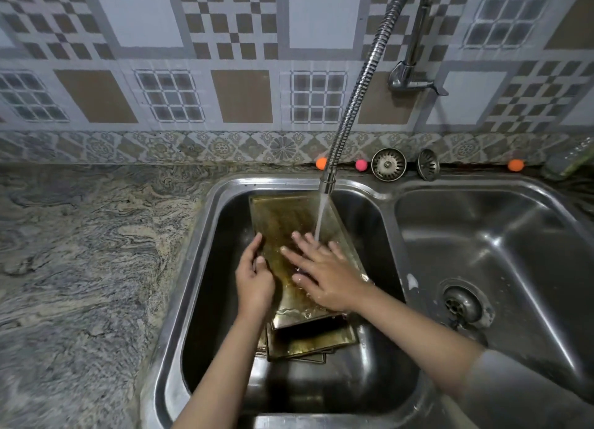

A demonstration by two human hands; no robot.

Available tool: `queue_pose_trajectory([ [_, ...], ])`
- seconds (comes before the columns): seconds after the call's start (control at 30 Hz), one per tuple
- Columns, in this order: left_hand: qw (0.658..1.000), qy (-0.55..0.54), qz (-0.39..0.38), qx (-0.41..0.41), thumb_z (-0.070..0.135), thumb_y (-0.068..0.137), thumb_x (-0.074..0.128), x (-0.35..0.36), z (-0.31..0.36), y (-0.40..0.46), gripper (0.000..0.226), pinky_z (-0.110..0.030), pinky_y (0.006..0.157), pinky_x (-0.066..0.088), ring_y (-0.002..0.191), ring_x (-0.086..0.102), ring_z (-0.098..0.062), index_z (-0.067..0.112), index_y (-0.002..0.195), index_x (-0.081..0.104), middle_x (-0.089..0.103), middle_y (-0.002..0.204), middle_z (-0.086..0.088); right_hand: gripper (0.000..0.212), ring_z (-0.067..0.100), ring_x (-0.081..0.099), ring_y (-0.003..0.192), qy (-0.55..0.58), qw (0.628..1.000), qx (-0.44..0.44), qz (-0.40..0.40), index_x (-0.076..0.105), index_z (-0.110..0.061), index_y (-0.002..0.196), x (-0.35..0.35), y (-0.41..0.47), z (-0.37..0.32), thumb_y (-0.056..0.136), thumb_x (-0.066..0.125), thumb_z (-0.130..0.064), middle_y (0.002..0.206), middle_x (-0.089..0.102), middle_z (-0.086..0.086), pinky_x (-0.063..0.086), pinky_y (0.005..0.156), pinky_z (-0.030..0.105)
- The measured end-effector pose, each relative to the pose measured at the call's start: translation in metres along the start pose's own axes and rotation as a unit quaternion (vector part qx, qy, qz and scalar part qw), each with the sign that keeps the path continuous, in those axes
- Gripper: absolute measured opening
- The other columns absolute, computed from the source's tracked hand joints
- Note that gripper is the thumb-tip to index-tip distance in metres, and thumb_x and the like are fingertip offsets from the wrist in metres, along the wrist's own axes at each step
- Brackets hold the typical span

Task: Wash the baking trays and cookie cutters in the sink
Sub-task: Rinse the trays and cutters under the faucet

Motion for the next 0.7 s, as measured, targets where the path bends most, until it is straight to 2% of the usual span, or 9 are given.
queue_pose_trajectory([
  [0.1,0.998,0.026,-0.03,0.042,-0.002,0.098,0.039,0.008,0.011,-0.006,0.043,-0.017,0.103,0.035,0.121,0.046,-0.005,0.018,0.134,0.052,0.052,0.128,0.005,0.062,0.027,-0.015,0.145,0.045,0.985,0.164,0.027,-0.001,-0.026,0.152,-0.014,0.018,0.038,0.099,0.022,-0.05,0.159,-0.012,0.009,0.0,0.117,0.054],
  [0.17,0.995,0.037,-0.063,0.07,-0.002,0.098,0.04,0.019,0.018,-0.012,0.043,-0.022,0.107,0.034,0.124,0.046,-0.005,0.019,0.134,0.052,0.051,0.13,0.007,0.063,0.026,-0.016,0.145,0.073,0.973,0.211,0.064,-0.003,-0.014,0.152,-0.024,0.032,0.037,0.1,0.022,-0.041,0.158,-0.015,0.01,-0.002,0.115,0.057],
  [0.33,0.997,0.03,-0.031,0.056,-0.003,0.097,0.04,0.005,0.016,0.008,0.041,-0.004,0.094,0.036,0.12,0.046,-0.004,0.016,0.132,0.053,0.052,0.126,0.006,0.055,0.017,-0.019,0.144,0.065,0.997,0.024,0.029,0.002,-0.037,0.15,-0.006,0.013,-0.015,0.101,0.025,-0.044,0.158,-0.017,-0.008,-0.008,0.113,0.051],
  [0.4,0.999,0.03,-0.01,0.025,-0.002,0.098,0.04,-0.005,0.005,0.015,0.041,-0.011,0.098,0.036,0.121,0.046,-0.006,0.017,0.132,0.054,0.053,0.127,0.005,0.054,0.012,-0.018,0.144,0.072,0.997,-0.014,-0.033,0.005,-0.043,0.149,0.005,-0.011,-0.014,0.101,0.029,-0.045,0.157,-0.014,-0.013,-0.012,0.112,0.048],
  [0.47,0.999,0.037,0.011,0.0,-0.001,0.099,0.039,-0.015,-0.006,0.017,0.041,-0.02,0.103,0.034,0.122,0.044,-0.006,0.017,0.133,0.053,0.051,0.13,0.004,0.054,0.014,-0.013,0.145,0.023,0.999,0.017,-0.04,0.018,-0.043,0.147,0.001,-0.028,0.01,0.098,0.039,-0.045,0.158,-0.008,-0.009,-0.012,0.113,0.055],
  [0.53,0.999,0.036,0.025,-0.019,0.0,0.099,0.038,-0.02,-0.015,0.016,0.042,-0.018,0.101,0.031,0.12,0.041,-0.004,0.017,0.135,0.052,0.049,0.129,0.007,0.055,0.017,-0.007,0.146,0.017,0.993,0.11,0.023,0.029,-0.039,0.146,-0.012,-0.042,0.042,0.095,0.048,-0.043,0.159,-0.003,-0.003,-0.005,0.115,0.058],
  [0.6,0.999,0.035,0.021,-0.033,0.0,0.099,0.038,-0.017,-0.022,0.014,0.042,-0.018,0.1,0.031,0.119,0.041,-0.004,0.017,0.135,0.052,0.048,0.126,0.009,0.055,0.02,0.009,0.145,0.177,0.962,0.193,0.08,0.033,-0.037,0.144,-0.016,-0.051,0.062,0.093,0.055,-0.035,0.159,0.009,-0.001,0.008,0.117,0.049],
  [0.67,0.998,0.033,0.007,-0.056,0.002,0.1,0.038,-0.008,-0.033,0.012,0.041,-0.024,0.106,0.034,0.123,0.043,-0.008,0.021,0.133,0.052,0.049,0.131,0.006,0.052,0.02,0.029,0.141,0.387,0.894,0.202,0.103,0.038,-0.036,0.139,-0.01,-0.051,0.06,0.093,0.058,-0.019,0.154,0.027,-0.003,0.024,0.116,0.037],
  [0.7,0.997,0.034,-0.002,-0.072,0.004,0.1,0.038,-0.005,-0.039,0.011,0.041,-0.031,0.11,0.035,0.126,0.044,-0.011,0.024,0.133,0.053,0.049,0.135,0.003,0.052,0.016,0.034,0.138,0.419,0.881,0.191,0.112,0.042,-0.034,0.137,-0.009,-0.05,0.056,0.093,0.057,-0.011,0.151,0.035,-0.005,0.028,0.114,0.03],
])
Point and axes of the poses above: each hand's wrist, its own y-axis towards the middle knuckle, its own x-axis out of the palm, z = x × y, the point moved 6 cm from there along y, towards the middle knuckle
